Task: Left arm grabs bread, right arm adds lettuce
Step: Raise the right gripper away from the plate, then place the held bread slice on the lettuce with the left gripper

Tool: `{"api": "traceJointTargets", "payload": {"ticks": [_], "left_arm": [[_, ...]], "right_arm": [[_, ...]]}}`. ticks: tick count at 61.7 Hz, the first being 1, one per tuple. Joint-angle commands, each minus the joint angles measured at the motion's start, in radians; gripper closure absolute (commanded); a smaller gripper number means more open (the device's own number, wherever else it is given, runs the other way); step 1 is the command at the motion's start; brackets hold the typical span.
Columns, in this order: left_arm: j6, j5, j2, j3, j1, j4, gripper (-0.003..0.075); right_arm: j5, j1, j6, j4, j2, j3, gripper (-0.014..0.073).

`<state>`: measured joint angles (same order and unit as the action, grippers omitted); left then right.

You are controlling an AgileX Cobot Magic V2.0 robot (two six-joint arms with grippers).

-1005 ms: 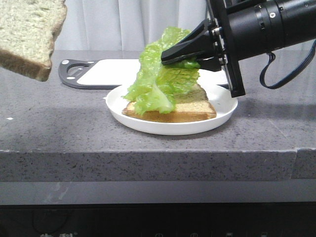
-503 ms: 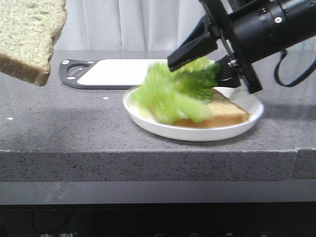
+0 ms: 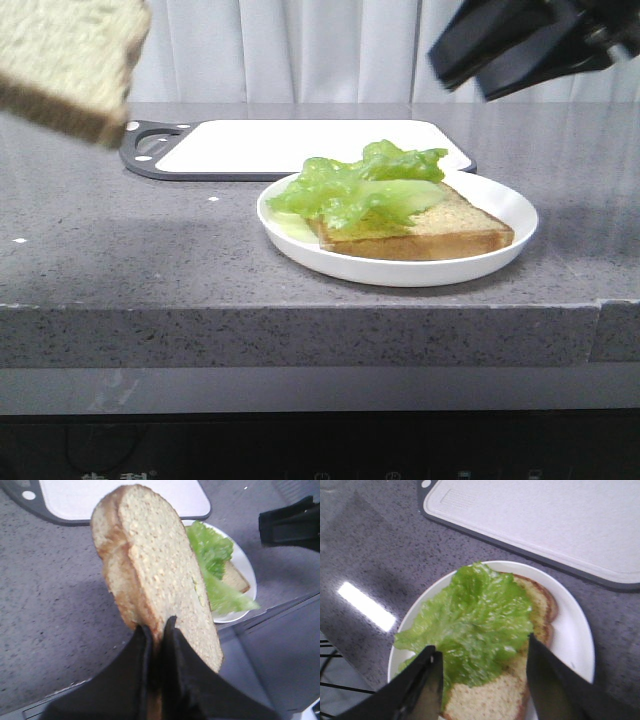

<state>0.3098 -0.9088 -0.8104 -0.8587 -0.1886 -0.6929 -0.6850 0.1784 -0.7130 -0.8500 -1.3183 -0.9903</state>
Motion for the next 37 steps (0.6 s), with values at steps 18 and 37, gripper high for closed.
{"api": "traceJointTargets", "payload": {"ticks": [18,37], "left_arm": [[0.355,0.122,-0.225,-0.026,-0.093,-0.609,0.0741],[0.634,0.143,-0.539,-0.036,-0.254,-0.969,0.0741]], "right_arm": [[-0.070,-0.005,0.286,0.392,0.253,-0.022,0.0188],[-0.068,-0.005,0.286,0.394,0.274,0.002,0.0188]]}}
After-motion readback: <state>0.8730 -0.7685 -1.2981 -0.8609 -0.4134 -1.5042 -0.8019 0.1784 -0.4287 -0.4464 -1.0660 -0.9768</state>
